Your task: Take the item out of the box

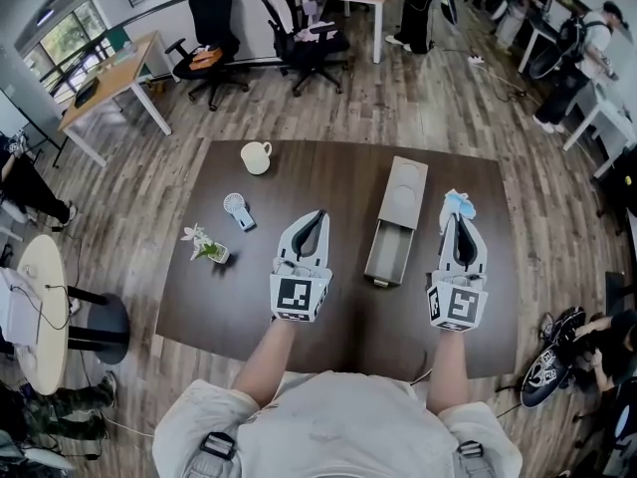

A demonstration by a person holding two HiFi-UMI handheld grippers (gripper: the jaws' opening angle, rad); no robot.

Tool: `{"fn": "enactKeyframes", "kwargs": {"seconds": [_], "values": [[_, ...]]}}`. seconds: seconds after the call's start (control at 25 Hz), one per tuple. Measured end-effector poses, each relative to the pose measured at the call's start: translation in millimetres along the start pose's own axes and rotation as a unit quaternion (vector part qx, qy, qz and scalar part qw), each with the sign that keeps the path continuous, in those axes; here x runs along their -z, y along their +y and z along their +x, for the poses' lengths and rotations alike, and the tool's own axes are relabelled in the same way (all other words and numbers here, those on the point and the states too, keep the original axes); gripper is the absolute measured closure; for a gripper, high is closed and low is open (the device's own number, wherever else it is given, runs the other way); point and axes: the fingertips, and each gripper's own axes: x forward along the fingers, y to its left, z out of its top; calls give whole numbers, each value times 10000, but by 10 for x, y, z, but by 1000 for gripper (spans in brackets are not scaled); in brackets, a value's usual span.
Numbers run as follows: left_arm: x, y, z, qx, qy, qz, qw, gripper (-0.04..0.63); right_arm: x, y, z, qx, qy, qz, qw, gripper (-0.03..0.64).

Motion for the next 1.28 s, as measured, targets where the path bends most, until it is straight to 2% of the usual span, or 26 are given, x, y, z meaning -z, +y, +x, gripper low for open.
{"fn": "enactKeyframes", "kwargs": {"seconds": [0.52, 1.28], "values": [[20, 93, -33, -171, 25, -143, 9997, 592, 22, 20, 26, -55, 85, 23, 9999, 604], [87, 103, -67, -189, 87, -165, 9996, 592, 101, 108, 22, -149, 248, -28, 9996, 604]]}}
